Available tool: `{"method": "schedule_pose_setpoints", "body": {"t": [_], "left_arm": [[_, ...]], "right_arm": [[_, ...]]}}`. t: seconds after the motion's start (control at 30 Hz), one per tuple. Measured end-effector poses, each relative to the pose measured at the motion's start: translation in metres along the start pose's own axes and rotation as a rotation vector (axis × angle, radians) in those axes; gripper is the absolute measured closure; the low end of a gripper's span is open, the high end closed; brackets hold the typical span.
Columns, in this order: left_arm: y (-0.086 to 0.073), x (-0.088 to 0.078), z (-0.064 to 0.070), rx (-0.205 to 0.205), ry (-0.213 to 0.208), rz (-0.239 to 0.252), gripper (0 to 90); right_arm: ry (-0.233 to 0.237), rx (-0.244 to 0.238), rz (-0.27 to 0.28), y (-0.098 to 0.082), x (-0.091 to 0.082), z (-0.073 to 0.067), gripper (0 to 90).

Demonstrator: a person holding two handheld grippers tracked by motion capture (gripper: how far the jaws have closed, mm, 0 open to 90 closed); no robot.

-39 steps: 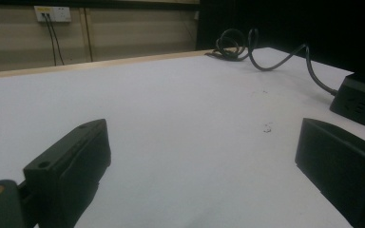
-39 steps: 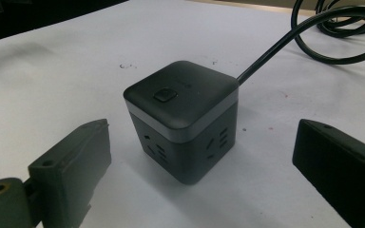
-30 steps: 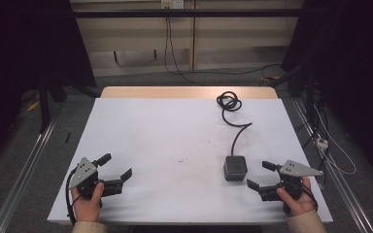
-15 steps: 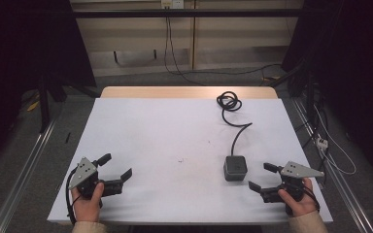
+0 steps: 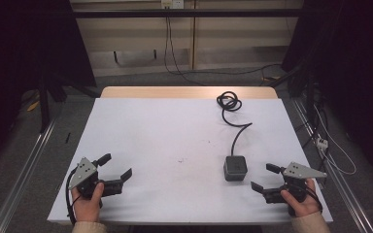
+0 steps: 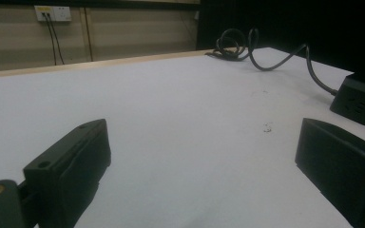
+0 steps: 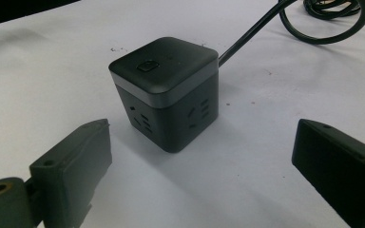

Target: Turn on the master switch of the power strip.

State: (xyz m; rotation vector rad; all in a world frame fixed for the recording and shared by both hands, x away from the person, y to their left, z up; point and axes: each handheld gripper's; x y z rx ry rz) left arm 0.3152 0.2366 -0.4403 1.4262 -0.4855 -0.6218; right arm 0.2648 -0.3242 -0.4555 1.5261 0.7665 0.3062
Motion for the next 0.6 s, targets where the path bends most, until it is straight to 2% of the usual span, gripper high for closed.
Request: {"method": "schedule_pose_setpoints", "body": {"t": [0.23, 0.6], "left_arm": [[0.0, 0.0001, -0.0004, -0.001, 0.0, 0.0, 4.3], [-0.0003, 0.0013, -0.0003, -0.003, -0.001, 0.0, 4.3]], "right_arm": [[0.0, 0.002, -0.021, 0.0008, 0.0008, -0.0004, 6.4], [0.004, -0.002, -0.02, 0.0021, 0.0018, -0.0019, 6.4]]}}
Point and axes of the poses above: each handheld gripper's, and its own axes: x roughly forward along the jaws, y roughly out of its top, z roughly to its right, and after that the axes turned 11 degrees about z, right-handed
